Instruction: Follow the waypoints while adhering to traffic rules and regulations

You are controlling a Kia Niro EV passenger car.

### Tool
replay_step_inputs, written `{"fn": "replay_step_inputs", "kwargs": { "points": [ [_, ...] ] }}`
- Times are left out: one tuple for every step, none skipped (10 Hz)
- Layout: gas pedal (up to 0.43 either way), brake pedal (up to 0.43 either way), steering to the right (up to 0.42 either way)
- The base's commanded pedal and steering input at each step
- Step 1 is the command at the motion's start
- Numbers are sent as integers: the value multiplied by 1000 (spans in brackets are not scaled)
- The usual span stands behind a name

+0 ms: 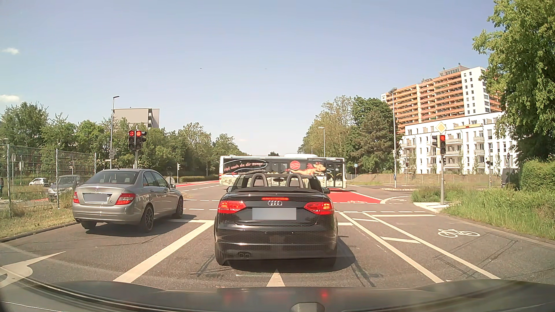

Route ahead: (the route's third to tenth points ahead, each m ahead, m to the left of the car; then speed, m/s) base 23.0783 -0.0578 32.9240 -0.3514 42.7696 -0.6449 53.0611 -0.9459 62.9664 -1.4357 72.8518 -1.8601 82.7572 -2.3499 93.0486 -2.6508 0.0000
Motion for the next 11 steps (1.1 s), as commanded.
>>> {"fn": "replay_step_inputs", "kwargs": {
  "points": [
    [0,354,-2],
    [0,354,-2],
    [0,354,-2],
    [0,354,-2],
    [0,354,-2],
    [0,360,-2],
    [0,354,-2],
    [0,354,-2],
    [0,354,-2],
    [0,354,-2],
    [0,354,-2]
  ]
}}
